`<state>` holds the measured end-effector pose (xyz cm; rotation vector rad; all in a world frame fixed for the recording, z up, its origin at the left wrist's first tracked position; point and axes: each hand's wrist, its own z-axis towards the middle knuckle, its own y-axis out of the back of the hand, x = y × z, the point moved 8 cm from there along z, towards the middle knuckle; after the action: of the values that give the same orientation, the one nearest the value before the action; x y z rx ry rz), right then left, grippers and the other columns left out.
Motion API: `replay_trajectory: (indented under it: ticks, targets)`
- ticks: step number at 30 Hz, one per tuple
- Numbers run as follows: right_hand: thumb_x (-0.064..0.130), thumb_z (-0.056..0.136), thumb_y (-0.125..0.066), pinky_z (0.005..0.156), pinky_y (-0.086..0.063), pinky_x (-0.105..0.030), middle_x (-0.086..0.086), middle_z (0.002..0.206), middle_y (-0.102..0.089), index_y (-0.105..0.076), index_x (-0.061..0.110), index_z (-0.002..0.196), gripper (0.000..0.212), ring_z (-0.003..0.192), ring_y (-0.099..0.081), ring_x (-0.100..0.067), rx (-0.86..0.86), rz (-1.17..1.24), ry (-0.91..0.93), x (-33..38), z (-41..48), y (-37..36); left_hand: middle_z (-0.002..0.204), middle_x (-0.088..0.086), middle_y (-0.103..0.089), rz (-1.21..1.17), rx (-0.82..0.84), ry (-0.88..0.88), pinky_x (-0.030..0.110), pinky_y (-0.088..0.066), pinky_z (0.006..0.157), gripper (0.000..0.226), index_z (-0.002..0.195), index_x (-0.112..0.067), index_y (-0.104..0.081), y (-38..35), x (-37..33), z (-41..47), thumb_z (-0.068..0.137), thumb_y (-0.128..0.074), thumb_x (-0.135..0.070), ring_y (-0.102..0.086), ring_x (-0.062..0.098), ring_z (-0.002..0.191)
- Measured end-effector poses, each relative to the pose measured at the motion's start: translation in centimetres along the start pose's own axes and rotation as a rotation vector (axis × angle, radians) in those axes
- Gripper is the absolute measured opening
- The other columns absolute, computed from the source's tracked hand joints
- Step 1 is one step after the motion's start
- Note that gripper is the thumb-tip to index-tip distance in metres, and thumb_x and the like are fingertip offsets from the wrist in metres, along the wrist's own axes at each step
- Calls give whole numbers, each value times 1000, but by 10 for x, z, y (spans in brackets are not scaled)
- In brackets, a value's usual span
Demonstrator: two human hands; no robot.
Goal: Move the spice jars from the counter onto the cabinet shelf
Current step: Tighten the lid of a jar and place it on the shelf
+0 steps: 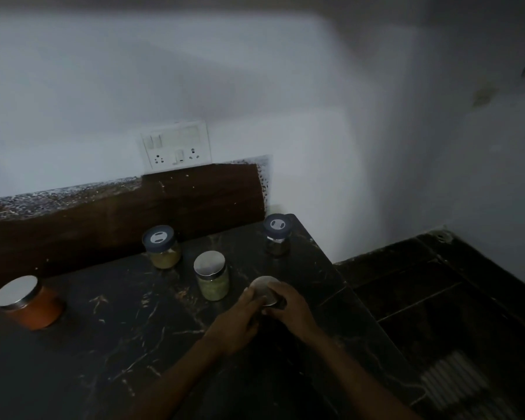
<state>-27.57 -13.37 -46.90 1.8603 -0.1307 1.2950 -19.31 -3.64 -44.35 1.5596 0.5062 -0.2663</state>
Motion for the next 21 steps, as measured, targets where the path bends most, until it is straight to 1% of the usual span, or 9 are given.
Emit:
replay_trajectory:
  ticks: [3,5,7,8,11,13,15,18,21]
  targets:
    - [35,78,-70,105,-38,-34,1,138,-46,-48,30,131,57,123,-44,-12,0,77,-37,13,2,11,154,-5,11,8,-13,-60,38,-28,114,81,145,-31,-5,15,-6,-2,87,-62,-21,3,13,143]
    - [36,80,-68,102,-39,-32,0,134,-49,-49,27,129,52,115,-47,-10,4,96,-16,31,1,23,152,-7,22,55,-49,-124,42,-25,115,100,143,-33,10,29,-11,-6,81,-68,-25,9,15,143]
    - [35,84,-64,101,-42,-35,0,130,-52,-51,25,126,45,113,-51,-11,36,146,60,56,-3,36,151,-10,32,37,-65,-153,42,-23,115,115,143,-35,20,43,-15,-14,73,-71,-32,12,18,144]
    - [34,86,-61,100,-44,-38,1,127,-54,-52,25,125,42,112,-53,-12,59,178,96,69,-6,43,149,-13,35,16,-72,-168,39,-23,114,119,142,-34,22,51,-19,-19,71,-73,-33,12,17,144]
    - [33,89,-56,89,-53,-38,6,116,-57,-53,31,118,30,104,-59,-12,129,244,141,101,-16,56,144,-20,40,-68,-113,-223,23,-27,108,123,141,-33,22,76,-31,-38,70,-79,-30,10,9,142]
    - [33,90,-54,76,-56,-28,11,108,-58,-53,35,112,22,97,-60,-9,153,251,172,118,-22,59,144,-24,38,-128,-132,-241,15,-26,105,122,141,-34,20,88,-36,-47,69,-79,-32,10,5,141]
    - [35,90,-52,66,-55,-20,15,104,-58,-53,35,111,21,94,-61,-6,154,227,200,133,-27,59,145,-25,35,-156,-156,-241,13,-23,104,123,141,-37,20,95,-36,-54,68,-79,-35,10,2,141]
    - [44,86,-50,69,-56,-24,10,110,-57,-51,36,115,31,97,-61,-8,171,226,183,142,-32,54,149,-23,27,-163,-201,-247,12,-24,104,123,143,-43,15,105,-35,-61,65,-79,-39,2,1,140]
    - [49,80,-52,82,-56,-35,5,126,-48,-36,42,130,52,104,-59,-15,223,260,132,145,-37,50,149,-24,23,-227,-212,-220,12,-24,105,120,146,-38,7,111,-26,-65,63,-80,-39,2,-11,136]
